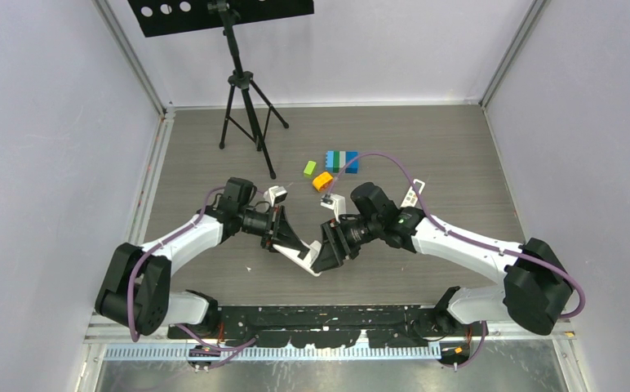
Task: Load the batteries into the remote control
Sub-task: Load the battery into the remote control.
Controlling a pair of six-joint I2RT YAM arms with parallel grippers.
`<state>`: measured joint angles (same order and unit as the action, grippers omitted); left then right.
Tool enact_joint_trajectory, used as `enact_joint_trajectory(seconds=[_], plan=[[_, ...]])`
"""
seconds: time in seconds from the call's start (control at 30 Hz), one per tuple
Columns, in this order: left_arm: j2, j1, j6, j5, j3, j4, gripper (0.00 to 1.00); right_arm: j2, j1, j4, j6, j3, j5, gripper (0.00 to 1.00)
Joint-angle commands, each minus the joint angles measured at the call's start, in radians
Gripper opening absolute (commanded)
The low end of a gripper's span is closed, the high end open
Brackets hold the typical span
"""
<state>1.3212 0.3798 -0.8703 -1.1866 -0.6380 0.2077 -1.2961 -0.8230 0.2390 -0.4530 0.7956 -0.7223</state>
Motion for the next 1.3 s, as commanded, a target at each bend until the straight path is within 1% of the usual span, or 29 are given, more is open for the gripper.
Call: enact_joint_trajectory(seconds=[0.0,0.07,0.17,0.4,0.43,0.5,0.6,0.67,0.8,0.83,1.03,1.2,1.27], plan=[[-0.031,0.005,0.008,-0.048,-0.023,0.008,0.0,0.015,-0.006,-0.033,0.021,-0.009,-0.025,0.63],[-0.032,0.006,0.008,-0.05,-0.022,0.008,0.0,0.009,-0.007,-0.033,0.019,-0.008,-0.027,0.54],[-0.041,0.012,0.005,-0.051,-0.024,0.009,0.0,-0.009,-0.007,-0.037,0.015,-0.001,-0.03,0.47],[-0.068,0.027,-0.029,-0.059,-0.016,-0.011,0.0,-0.034,-0.007,-0.108,-0.002,-0.02,-0.022,0.42],[-0.075,0.027,-0.042,-0.062,-0.012,-0.025,0.0,-0.034,-0.007,-0.117,0.0,-0.028,-0.021,0.39],[-0.089,0.027,-0.067,-0.067,-0.005,-0.049,0.0,-0.035,-0.007,-0.165,-0.002,-0.048,-0.01,0.29],[-0.107,0.027,-0.097,-0.074,0.004,-0.07,0.0,-0.029,-0.007,-0.23,-0.004,-0.083,0.005,0.27],[-0.12,0.027,-0.126,-0.08,0.013,-0.091,0.0,-0.026,-0.007,-0.283,-0.002,-0.098,0.013,0.31],[-0.147,0.027,-0.21,-0.087,0.028,-0.154,0.0,-0.013,-0.007,-0.325,0.015,-0.116,0.02,0.49],[-0.152,0.027,-0.236,-0.089,0.032,-0.181,0.0,-0.007,-0.007,-0.339,0.014,-0.123,0.029,0.52],[-0.197,0.027,-0.436,-0.106,0.058,-0.403,0.0,-0.01,-0.006,-0.373,0.001,-0.135,0.04,0.56],[-0.259,0.027,-0.439,-0.108,0.025,-0.387,0.0,-0.01,-0.002,-0.421,-0.025,-0.151,0.024,0.65],[-0.277,0.027,-0.433,-0.106,0.016,-0.379,0.0,-0.002,0.005,-0.423,-0.028,-0.152,0.021,0.67]])
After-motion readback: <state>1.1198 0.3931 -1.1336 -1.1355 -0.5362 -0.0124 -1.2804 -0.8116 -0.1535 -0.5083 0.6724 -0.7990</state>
